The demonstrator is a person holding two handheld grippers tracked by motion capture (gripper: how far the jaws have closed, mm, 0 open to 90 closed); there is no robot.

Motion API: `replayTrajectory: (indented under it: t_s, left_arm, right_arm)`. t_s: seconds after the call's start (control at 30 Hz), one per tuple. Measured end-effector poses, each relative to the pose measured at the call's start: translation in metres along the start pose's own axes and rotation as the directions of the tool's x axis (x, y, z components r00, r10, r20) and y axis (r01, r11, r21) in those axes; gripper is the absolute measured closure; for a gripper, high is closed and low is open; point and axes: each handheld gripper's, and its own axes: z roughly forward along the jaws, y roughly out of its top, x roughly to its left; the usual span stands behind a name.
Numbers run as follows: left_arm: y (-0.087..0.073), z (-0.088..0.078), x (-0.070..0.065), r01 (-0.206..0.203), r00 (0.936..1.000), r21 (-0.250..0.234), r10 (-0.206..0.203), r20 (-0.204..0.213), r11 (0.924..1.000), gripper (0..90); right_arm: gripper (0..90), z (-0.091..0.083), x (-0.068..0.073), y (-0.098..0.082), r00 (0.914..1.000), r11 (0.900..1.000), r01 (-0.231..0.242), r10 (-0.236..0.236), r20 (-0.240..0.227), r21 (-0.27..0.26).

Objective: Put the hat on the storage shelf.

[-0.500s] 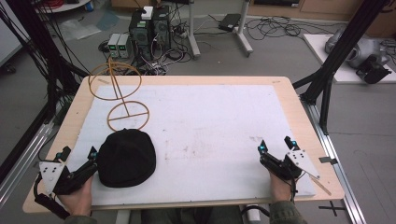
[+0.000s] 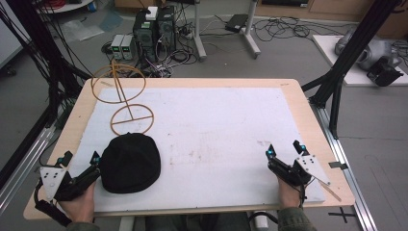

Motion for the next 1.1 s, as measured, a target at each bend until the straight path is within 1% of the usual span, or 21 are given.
replayTrajectory:
  t_s: [0.03,0.07,0.1,0.2,0.3,0.33,0.43,0.57,0.63,0.83,0.87,0.9,1.1]
  left_arm:
    - [0.0,0.0,-0.001,-0.009,1.0,-0.002,0.009,0.001,1.0,17.0]
    - [0.0,0.0,-0.001,-0.014,0.9999,-0.002,0.014,0.003,0.9999,17.0]
    - [0.0,0.0,-0.002,-0.014,0.9999,-0.003,0.014,0.003,0.9999,17.0]
    - [0.001,0.0,-0.002,-0.013,0.9999,-0.002,0.013,0.003,0.9999,17.0]
    - [0.001,-0.001,0.0,0.002,1.0,-0.008,-0.002,0.002,1.0,17.0]
    - [0.001,-0.001,0.0,0.003,1.0,-0.007,-0.003,0.003,1.0,17.0]
    - [0.004,-0.002,-0.001,-0.004,0.9999,-0.015,0.005,0.009,0.9999,17.0]
    - [0.008,-0.004,-0.002,0.002,0.9998,-0.029,-0.002,0.022,0.9996,16.9]
    - [0.01,-0.005,-0.003,-0.003,0.9997,-0.033,0.003,0.026,0.9995,16.9]
    - [0.013,-0.006,-0.006,-0.01,0.9982,-0.035,0.012,0.058,0.9993,16.9]
    - [0.014,-0.007,-0.007,-0.01,0.997,-0.04,0.013,0.077,0.9991,16.8]
    - [0.014,-0.007,-0.007,-0.01,0.997,-0.04,0.013,0.077,0.9991,16.8]
    - [0.017,-0.006,-0.008,-0.01,0.9922,-0.04,0.015,0.124,0.9992,16.8]
  right_arm:
    - [10.2,0.0,-0.001,0.0,1.0,1.0,0.008,-0.008,0.001,-0.004]
    - [10.2,0.0,0.0,0.0,1.0,1.0,-0.002,0.002,0.002,0.001]
    - [10.2,0.0,0.0,0.0,1.0,1.0,-0.002,0.002,0.002,0.001]
    - [10.2,0.0,0.0,0.0,1.0,1.0,0.005,-0.005,0.003,-0.002]
    - [10.2,0.0,0.0,0.0,1.0,1.0,0.003,-0.003,0.003,-0.002]
    - [10.2,0.0,-0.001,0.0,0.9999,1.0,0.01,-0.01,0.004,-0.006]
    - [10.2,0.0,0.0,0.0,1.0,1.0,0.002,-0.002,0.003,-0.001]
    - [10.2,0.001,-0.001,0.0,1.0,1.0,0.004,-0.004,0.005,-0.005]
    - [10.2,0.001,-0.001,0.0,1.0,1.0,0.003,-0.003,0.004,-0.005]
    - [10.2,0.001,-0.001,0.0,1.0,1.0,-0.003,0.003,0.002,-0.004]
    - [10.2,0.001,-0.001,0.0,1.0,1.0,-0.003,0.003,0.001,-0.006]
    - [10.2,0.001,-0.001,0.0,1.0,1.0,-0.003,0.003,0.001,-0.006]
    - [10.2,0.001,-0.001,0.0,1.0,1.0,-0.003,0.003,-0.002,-0.003]
